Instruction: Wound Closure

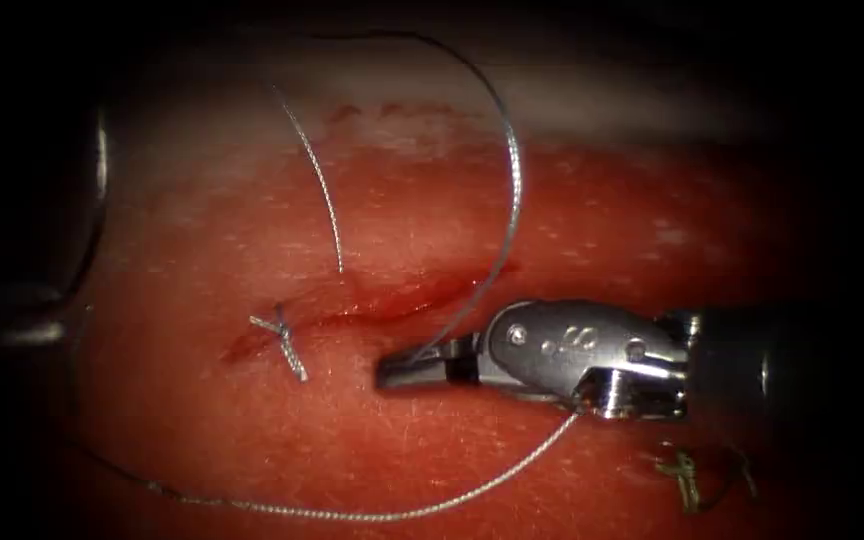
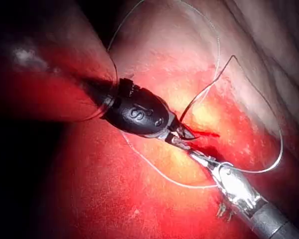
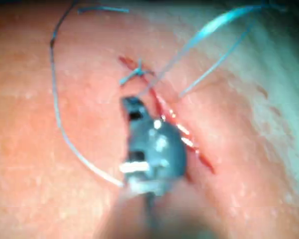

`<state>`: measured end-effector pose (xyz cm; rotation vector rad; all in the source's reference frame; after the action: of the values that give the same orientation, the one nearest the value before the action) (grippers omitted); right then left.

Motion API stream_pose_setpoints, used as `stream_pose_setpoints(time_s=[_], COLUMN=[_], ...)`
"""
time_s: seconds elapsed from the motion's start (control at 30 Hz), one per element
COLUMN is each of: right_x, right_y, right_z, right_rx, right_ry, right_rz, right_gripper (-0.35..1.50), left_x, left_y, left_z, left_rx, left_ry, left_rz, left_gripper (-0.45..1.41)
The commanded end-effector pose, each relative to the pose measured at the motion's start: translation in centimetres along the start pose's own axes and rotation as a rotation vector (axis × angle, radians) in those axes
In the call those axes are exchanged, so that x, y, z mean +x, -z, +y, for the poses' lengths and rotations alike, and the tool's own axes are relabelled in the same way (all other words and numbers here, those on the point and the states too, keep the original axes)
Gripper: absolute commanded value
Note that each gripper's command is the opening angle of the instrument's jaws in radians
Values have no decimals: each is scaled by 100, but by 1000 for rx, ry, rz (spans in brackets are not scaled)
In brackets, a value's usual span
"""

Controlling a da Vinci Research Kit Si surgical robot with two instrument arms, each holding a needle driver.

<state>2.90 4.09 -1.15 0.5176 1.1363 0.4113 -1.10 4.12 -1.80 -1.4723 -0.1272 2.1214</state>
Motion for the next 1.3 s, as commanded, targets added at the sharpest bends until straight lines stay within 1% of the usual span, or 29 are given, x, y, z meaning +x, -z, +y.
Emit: stream_pose_setpoints(time_s=[0.03,0.07,0.13,0.17,0.27,0.3,0.43,0.47,0.53,0.57,0.63,0.67,0.7,0.73,0.77,0.8,0.83,0.87,0.9,0.93,0.97,1.13,1.17,1.2,1.23,1.3], right_x=[3,9,12,20,31,48,71,87,95,95,103,112,121,124,125,125,115,115,104,98,81,53,42,36,29,20], right_y=[-4,0,2,7,15,27,42,53,59,59,64,68,70,71,72,72,71,71,68,65,55,33,23,18,11,-1], right_z=[-3,-8,-12,-20,-34,-57,-82,-102,-116,-116,-131,-138,-133,-127,-123,-123,-107,-107,-94,-87,-66,-36,-28,-24,-20,-11], right_rx=[6,20,32,87,127,191,252,317,360,360,409,426,377,341,322,322,247,247,196,178,126,37,23,16,14,1], right_ry=[-4,-9,-10,-14,-20,-26,-27,-24,-20,-20,-11,26,73,95,106,106,141,141,145,150,155,154,159,162,168,183], right_rz=[1,-1,-2,-11,-15,-21,-25,-20,-11,-11,-7,11,36,47,57,57,69,69,68,68,59,50,41,38,32,18], right_gripper=[-35,-35,-35,-35,-35,-35,-35,-35,-35,-35,-35,-35,-28,22,57,57,93,93,108,109,111,114,116,113,104,94], left_x=[-8,-8,-9,-10,-11,-12,-12,-12,-12,-12,-12,-12,-12,-12,-12,-12,-11,-11,-12,-12,-12,-12,-12,-12,-12,-12], left_y=[-6,-7,-8,-9,-10,-10,-11,-11,-11,-11,-11,-11,-11,-11,-11,-11,-12,-12,-12,-12,-13,-14,-14,-14,-14,-15], left_z=[5,5,6,7,8,8,8,9,9,9,9,9,9,9,9,9,9,9,9,9,10,10,10,10,10,10], left_rx=[-4,-7,-6,-9,-8,-11,-12,-12,-12,-12,-12,-12,-12,-12,-12,-12,-15,-15,-15,-15,-14,-17,-17,-17,-17,-17], left_ry=[2,1,1,0,-1,-2,-3,-3,-3,-3,-3,-3,-3,-3,-3,-3,-3,-3,-3,-3,-3,-4,-4,-4,-4,-4], left_rz=[0,1,1,1,2,2,2,2,2,2,2,2,2,2,2,2,3,3,3,3,3,3,3,3,3,3], left_gripper=[-35,-35,-35,-35,-35,-35,-35,-35,-35,-35,-35,-35,-35,-35,-35,-35,-35,-35,-35,-35,-35,-35,-35,-35,-35,-35])
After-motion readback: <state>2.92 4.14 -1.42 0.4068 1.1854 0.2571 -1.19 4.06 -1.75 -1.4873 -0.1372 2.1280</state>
